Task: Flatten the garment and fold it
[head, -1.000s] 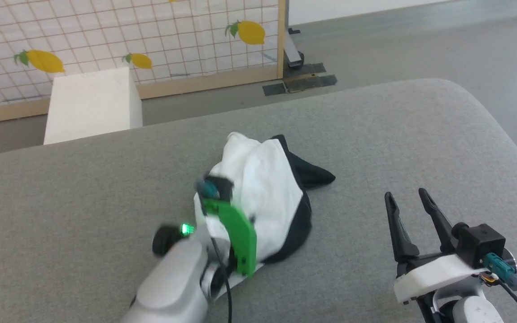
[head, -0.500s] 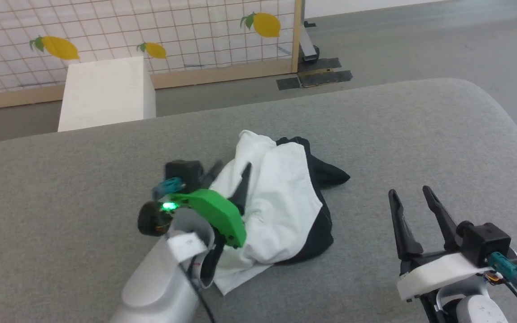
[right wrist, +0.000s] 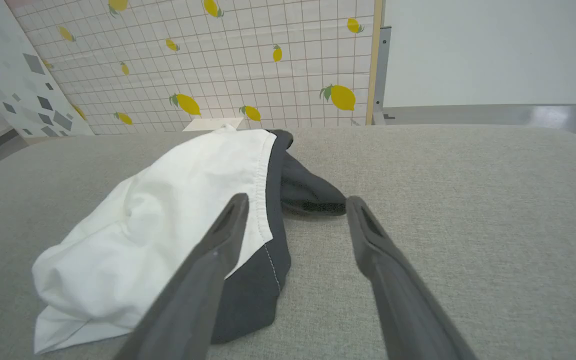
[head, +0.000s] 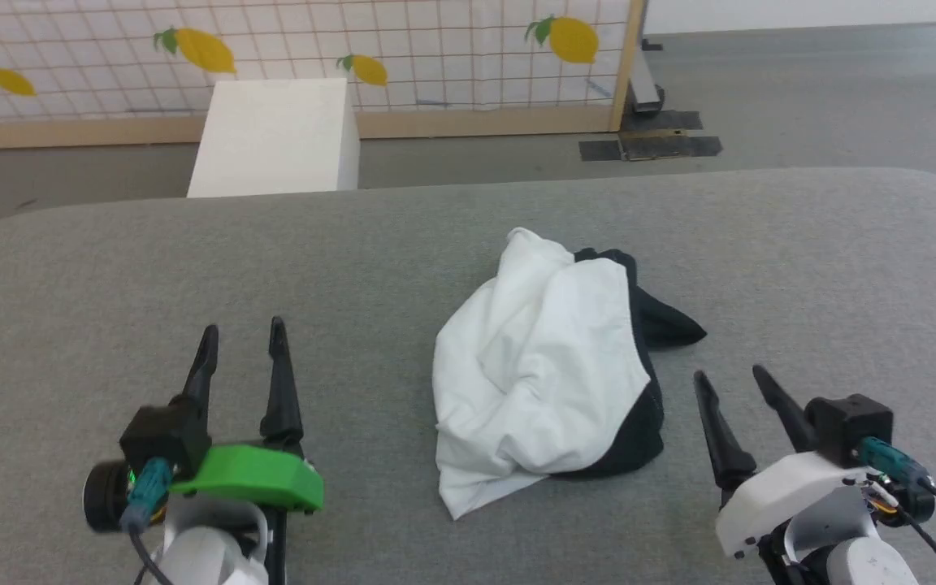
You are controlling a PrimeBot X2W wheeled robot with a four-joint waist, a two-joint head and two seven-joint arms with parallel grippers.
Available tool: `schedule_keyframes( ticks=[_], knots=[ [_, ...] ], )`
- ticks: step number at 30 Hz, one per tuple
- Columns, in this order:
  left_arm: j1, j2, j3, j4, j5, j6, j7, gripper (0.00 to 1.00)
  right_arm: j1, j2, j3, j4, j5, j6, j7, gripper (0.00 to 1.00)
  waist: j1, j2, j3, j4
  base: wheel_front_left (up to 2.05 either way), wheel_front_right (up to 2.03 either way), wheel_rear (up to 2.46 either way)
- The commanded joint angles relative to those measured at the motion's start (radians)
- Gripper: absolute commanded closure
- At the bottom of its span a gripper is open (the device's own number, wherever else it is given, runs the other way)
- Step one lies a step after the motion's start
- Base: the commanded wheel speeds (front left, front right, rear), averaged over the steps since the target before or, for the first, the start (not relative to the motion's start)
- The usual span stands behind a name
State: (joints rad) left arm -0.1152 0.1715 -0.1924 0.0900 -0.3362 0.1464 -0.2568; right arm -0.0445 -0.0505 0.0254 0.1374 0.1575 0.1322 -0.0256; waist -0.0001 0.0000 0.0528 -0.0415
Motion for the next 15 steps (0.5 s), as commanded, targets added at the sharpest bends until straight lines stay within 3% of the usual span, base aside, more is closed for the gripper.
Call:
schedule_keyframes(
  ticks=[1,15],
  knots=[
    [0.038,-0.018,0.023,-0.023,0.020,-0.003,-0.005,0.00,-0.009,0.000,0.000,0.013,0.000,-0.002,0.051,0.00,0.0001,0.0000,0.023,0.039,0.00,0.00,0.00],
    [0.060,-0.109,0.148,-0.078,0.113,-0.094,-0.005,0.00,-0.105,0.000,-0.037,0.116,-0.029,-0.002,0.577,0.00,0.0001,0.0000,0.105,0.131,0.00,0.00,0.00]
  ],
)
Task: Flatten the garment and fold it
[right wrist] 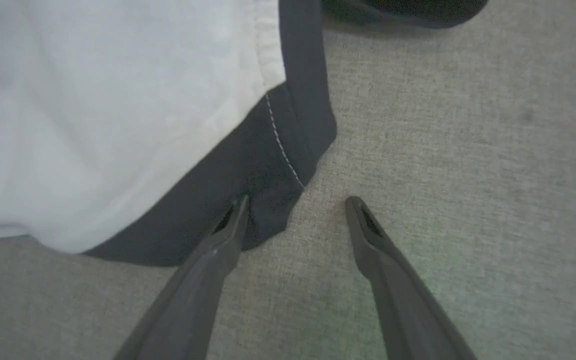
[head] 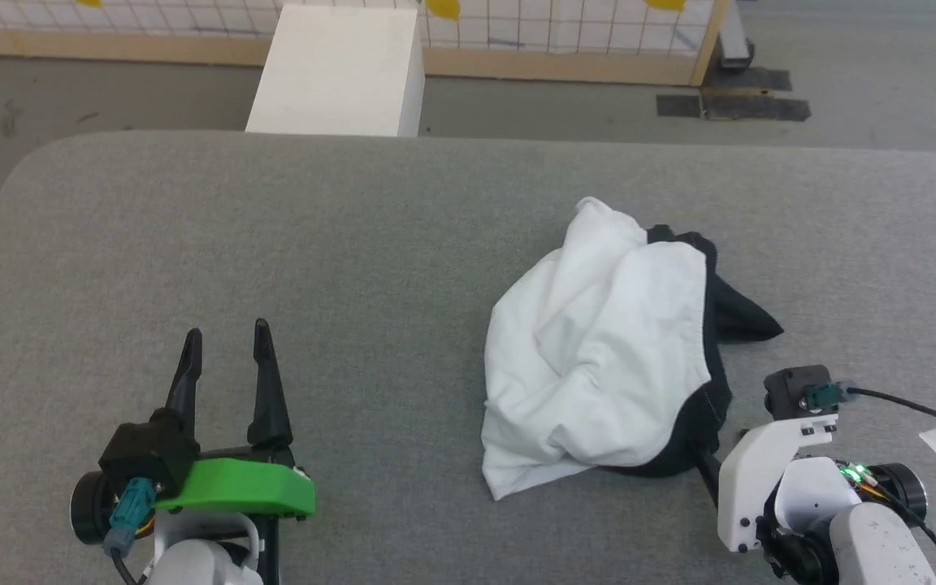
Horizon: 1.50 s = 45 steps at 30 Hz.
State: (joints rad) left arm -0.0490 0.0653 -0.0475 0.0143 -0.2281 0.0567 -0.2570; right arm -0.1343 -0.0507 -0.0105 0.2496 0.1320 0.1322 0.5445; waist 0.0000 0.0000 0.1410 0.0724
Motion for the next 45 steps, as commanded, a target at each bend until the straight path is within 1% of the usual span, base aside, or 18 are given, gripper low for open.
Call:
schedule_keyframes(
  ticks=[1,2,3,4,5,11,13,17,21,23,26,29,31,32,33,34,40,45],
  knots=[
    [-0.007,-0.005,0.006,0.000,0.005,-0.007,-0.005,0.00,-0.017,0.001,0.001,0.008,-0.005,-0.002,0.028,0.00,0.0000,0.0000,0.018,0.018,0.00,0.00,0.00],
    [-0.008,-0.008,0.010,0.003,0.006,-0.011,-0.005,0.00,-0.018,0.001,0.004,0.011,0.002,-0.002,0.052,0.11,0.0000,0.0000,0.019,0.018,0.00,0.00,0.00],
    [-0.009,-0.009,0.011,0.005,0.007,-0.014,-0.005,0.00,-0.017,0.001,0.007,0.011,0.013,-0.002,0.064,0.57,0.0000,0.0000,0.017,0.019,0.00,0.00,0.00],
    [-0.010,-0.011,0.012,0.009,0.007,-0.018,-0.005,0.00,-0.015,0.001,0.013,0.006,0.027,-0.002,0.068,0.88,0.0000,0.0000,0.013,0.018,0.00,0.00,0.00],
    [-0.009,-0.012,0.013,0.012,0.006,-0.021,-0.005,0.00,-0.012,0.001,0.019,0.001,0.036,-0.002,0.065,1.00,0.0000,0.0000,0.009,0.017,0.00,0.00,0.00],
    [0.006,-0.014,0.018,0.031,0.008,-0.034,-0.005,0.00,0.009,0.001,0.019,-0.092,0.100,-0.002,-0.052,1.00,0.0000,0.0000,-0.048,0.002,0.00,0.00,0.00],
    [0.012,-0.015,0.018,0.033,0.006,-0.036,-0.005,0.00,0.016,0.001,0.044,-0.146,0.146,-0.002,-0.079,1.00,0.0000,0.0000,-0.066,0.000,0.00,0.00,0.00],
    [0.027,-0.015,0.018,0.033,0.001,-0.038,-0.005,0.00,0.032,0.001,0.182,-0.296,0.211,-0.002,-0.102,1.00,0.0000,0.0000,-0.098,-0.001,0.00,0.00,0.00],
    [0.037,-0.015,0.014,0.037,-0.001,-0.041,-0.005,0.00,0.044,0.001,0.387,-0.405,0.194,-0.002,-0.084,1.00,0.0000,0.0000,-0.117,0.007,0.00,0.00,0.00],
    [0.041,-0.015,0.013,0.038,-0.004,-0.042,-0.005,0.00,0.056,0.001,0.496,-0.408,0.187,-0.002,-0.049,1.00,0.0000,0.0000,-0.123,0.013,0.00,0.00,0.00],
    [0.046,-0.015,0.009,0.041,-0.007,-0.042,-0.005,0.00,0.077,-0.013,0.616,-0.350,0.192,-0.002,0.019,1.00,0.0000,0.0000,-0.126,0.027,0.00,0.00,0.00],
    [0.047,-0.015,0.004,0.041,-0.011,-0.039,-0.005,0.00,0.099,-0.025,0.670,-0.274,0.220,-0.002,0.062,1.00,0.0000,0.0000,-0.125,0.039,0.00,0.00,0.00],
    [0.048,-0.015,0.002,0.040,-0.014,-0.037,-0.005,0.00,0.114,-0.030,0.679,-0.229,0.244,-0.002,0.079,1.00,0.0000,0.0000,-0.122,0.045,0.00,0.00,0.00],
    [0.049,-0.015,0.001,0.040,-0.015,-0.036,-0.005,0.00,0.117,-0.030,0.674,-0.221,0.251,-0.002,0.074,0.76,0.0000,0.0000,-0.120,0.047,0.00,0.00,0.00],
    [0.049,-0.015,0.001,0.039,-0.016,-0.036,-0.005,0.00,0.119,-0.029,0.664,-0.218,0.256,-0.002,0.062,0.24,0.0000,0.0000,-0.118,0.048,0.00,0.00,0.00],
    [0.049,-0.015,0.002,0.039,-0.016,-0.035,-0.005,0.00,0.124,-0.026,0.644,-0.223,0.267,-0.002,0.041,0.00,0.0000,0.0000,-0.116,0.048,0.00,0.00,0.00],
    [0.046,-0.015,0.009,0.039,-0.016,-0.034,-0.005,0.00,0.114,-0.010,0.498,-0.353,0.323,-0.002,-0.129,0.00,0.0000,0.0000,-0.103,0.029,0.00,0.00,0.00],
    [0.036,-0.015,0.006,0.037,-0.012,-0.037,-0.005,0.00,0.103,-0.002,0.260,-0.461,0.261,-0.002,-0.298,0.00,0.0000,0.0000,-0.098,-0.006,0.00,0.00,0.00]
  ],
)
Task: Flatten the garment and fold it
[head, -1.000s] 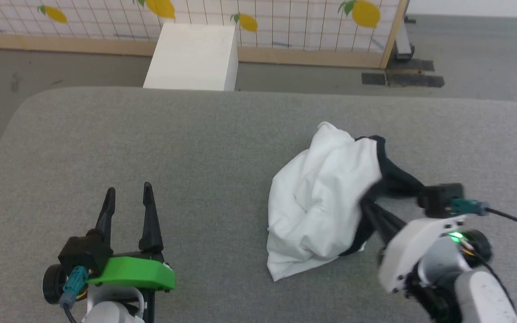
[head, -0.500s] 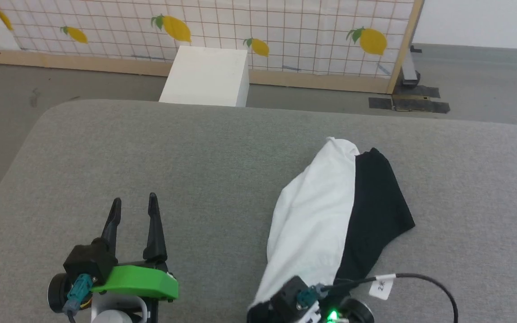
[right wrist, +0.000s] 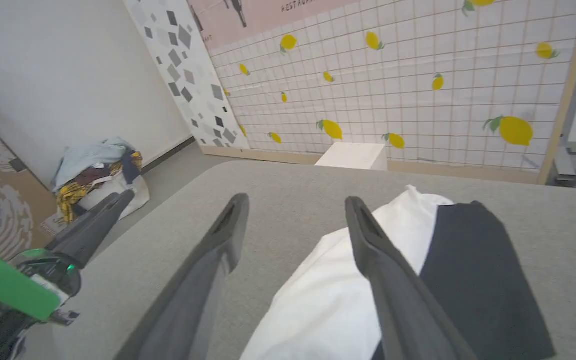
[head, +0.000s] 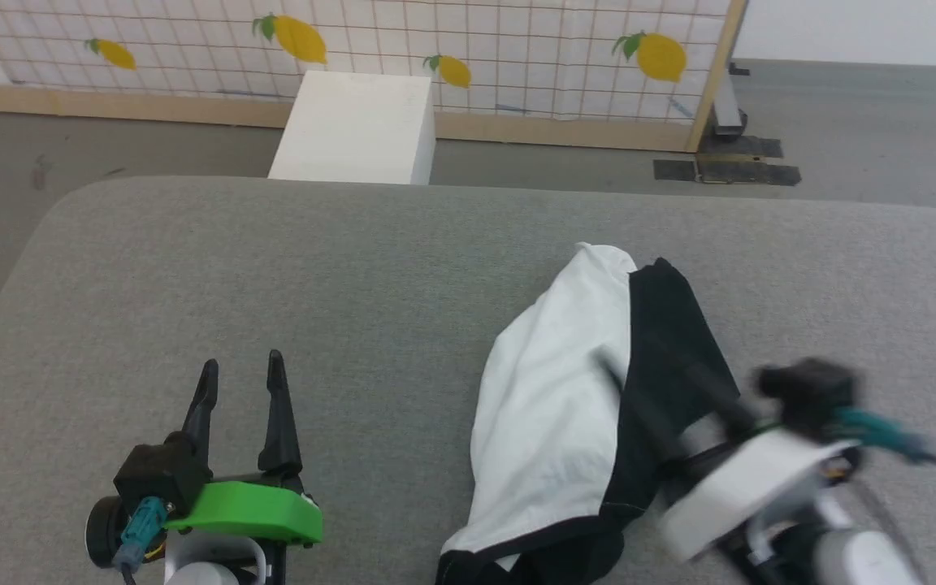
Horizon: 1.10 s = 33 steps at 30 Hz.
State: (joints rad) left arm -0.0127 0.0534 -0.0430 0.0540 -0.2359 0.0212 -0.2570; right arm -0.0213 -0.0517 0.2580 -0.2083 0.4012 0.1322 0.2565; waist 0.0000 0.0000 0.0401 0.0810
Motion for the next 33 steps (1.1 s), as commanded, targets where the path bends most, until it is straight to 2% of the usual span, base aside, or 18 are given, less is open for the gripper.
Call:
schedule_keyframes(
  ticks=[1,4,9,15,17,20,23,26,30,33],
  knots=[
    [-0.002,-0.003,-0.001,-0.003,-0.002,-0.004,-0.005,0.00,-0.007,0.000,-0.060,-0.008,-0.021,-0.002,-0.037,0.00,0.0000,0.0000,0.002,-0.021,0.00,0.00,0.00],
    [-0.011,-0.003,-0.022,-0.001,0.006,-0.014,-0.005,0.00,0.012,0.001,-0.208,0.005,-0.117,-0.002,-0.091,0.00,0.0000,0.0000,0.003,-0.039,0.00,0.00,0.00],
    [-0.056,-0.003,-0.137,0.020,0.028,-0.053,-0.005,0.00,0.050,0.001,-0.332,0.062,-0.168,-0.002,-0.114,0.00,0.0000,0.0000,0.015,-0.063,0.00,0.00,0.00],
    [-0.202,-0.003,-0.433,0.119,0.038,-0.110,0.032,0.00,0.054,0.001,-0.368,0.121,-0.147,-0.002,-0.144,0.00,0.0000,0.0000,0.041,-0.105,0.00,0.00,0.00],
    [-0.283,-0.003,-0.547,0.166,0.017,-0.122,0.096,0.00,0.045,0.001,-0.370,0.128,-0.138,-0.002,-0.153,0.00,0.0000,0.0000,0.056,-0.126,0.00,0.00,0.00],
    [-0.401,-0.003,-0.666,0.226,-0.029,-0.127,0.177,0.00,0.026,0.001,-0.370,0.132,-0.133,-0.002,-0.162,0.00,0.0000,0.0000,0.083,-0.160,0.00,0.00,0.00],
    [-0.510,-0.003,-0.761,0.287,-0.075,-0.113,0.247,0.00,0.006,0.001,-0.362,0.134,-0.126,-0.002,-0.172,0.00,0.0000,0.0000,0.119,-0.203,0.00,0.00,0.00],
    [-0.614,-0.003,-0.834,0.379,-0.132,-0.080,0.331,0.00,-0.016,0.001,-0.341,0.144,-0.112,-0.002,-0.187,0.00,0.0000,0.0000,0.162,-0.259,0.00,0.00,0.00],
    [-0.703,-0.003,-0.890,0.478,-0.188,-0.036,0.433,0.00,-0.034,0.001,-0.318,0.162,-0.093,-0.002,-0.209,0.00,0.0000,0.0000,0.210,-0.317,0.00,0.00,0.00],
    [-0.754,-0.003,-0.923,0.538,-0.233,-0.020,0.489,0.00,-0.045,0.001,-0.299,0.184,-0.081,-0.002,-0.228,0.00,0.0000,0.0000,0.237,-0.355,0.00,0.00,0.00]
  ],
)
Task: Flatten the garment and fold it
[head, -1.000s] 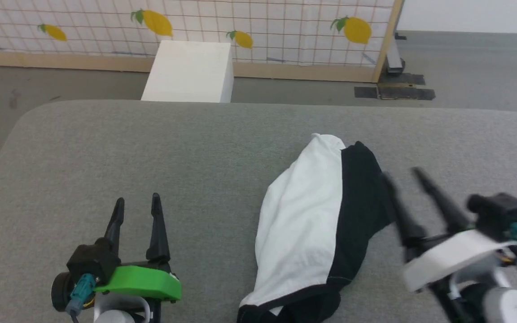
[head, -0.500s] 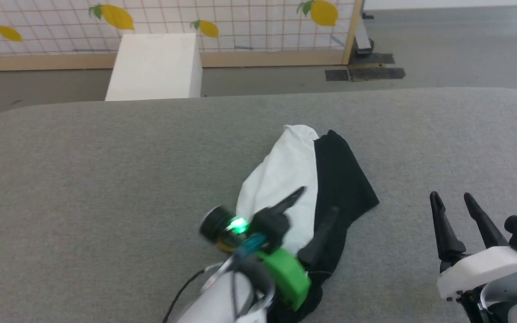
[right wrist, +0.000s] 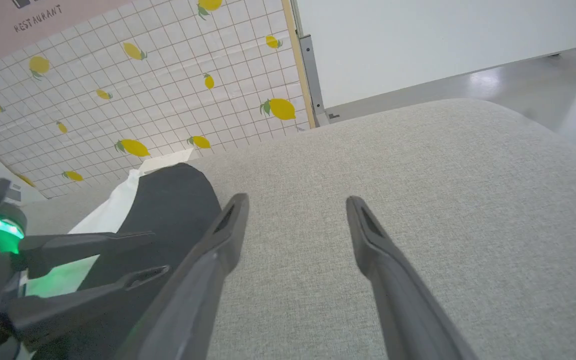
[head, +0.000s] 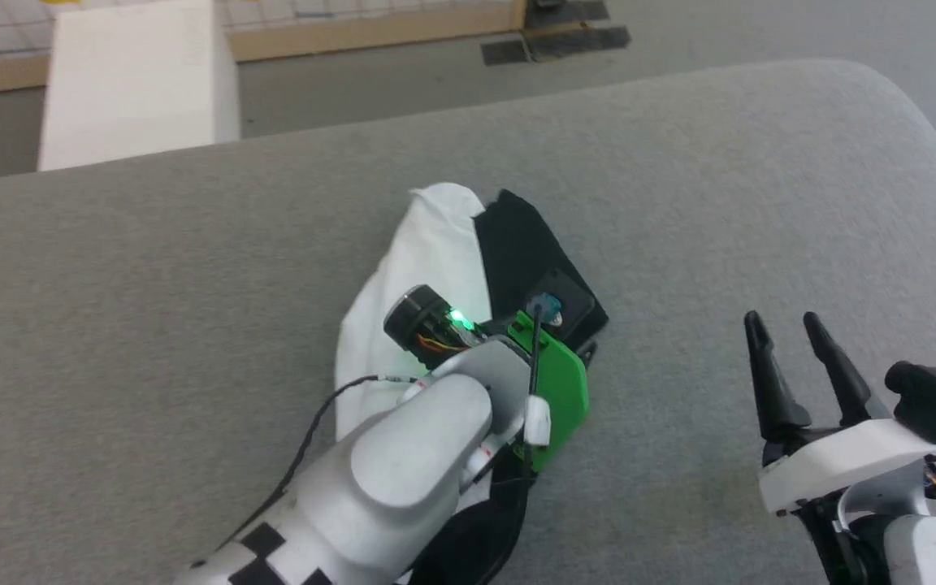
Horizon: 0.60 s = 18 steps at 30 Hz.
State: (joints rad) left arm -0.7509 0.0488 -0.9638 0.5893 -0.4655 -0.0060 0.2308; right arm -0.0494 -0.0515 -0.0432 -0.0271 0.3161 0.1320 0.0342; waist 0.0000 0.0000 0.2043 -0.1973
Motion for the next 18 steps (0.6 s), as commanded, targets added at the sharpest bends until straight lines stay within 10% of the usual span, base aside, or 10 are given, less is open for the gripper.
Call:
schedule_keyframes(
  ticks=[1,7,10,18],
  knots=[
    [-0.030,0.001,-0.014,0.024,-0.015,0.013,0.020,0.00,-0.019,0.001,0.006,0.011,0.008,-0.001,-0.013,0.00,0.0000,0.0000,0.079,-0.086,0.00,0.00,0.00],
    [-0.080,0.001,-0.080,0.149,-0.056,0.053,0.185,0.03,-0.028,0.001,0.032,0.047,0.016,-0.001,-0.035,0.00,0.0000,0.0000,0.087,-0.111,0.00,0.00,0.00],
    [-0.086,0.001,-0.109,0.176,-0.086,0.038,0.260,1.00,-0.032,0.001,0.043,0.057,0.020,-0.001,-0.036,0.00,0.0000,0.0000,0.078,-0.108,0.00,0.00,0.00],
    [-0.115,0.001,-0.102,0.101,-0.151,0.040,0.103,1.00,-0.035,0.001,0.048,0.057,0.013,-0.001,-0.026,0.00,0.0000,0.0000,0.041,-0.060,0.00,0.00,0.00]
  ],
)
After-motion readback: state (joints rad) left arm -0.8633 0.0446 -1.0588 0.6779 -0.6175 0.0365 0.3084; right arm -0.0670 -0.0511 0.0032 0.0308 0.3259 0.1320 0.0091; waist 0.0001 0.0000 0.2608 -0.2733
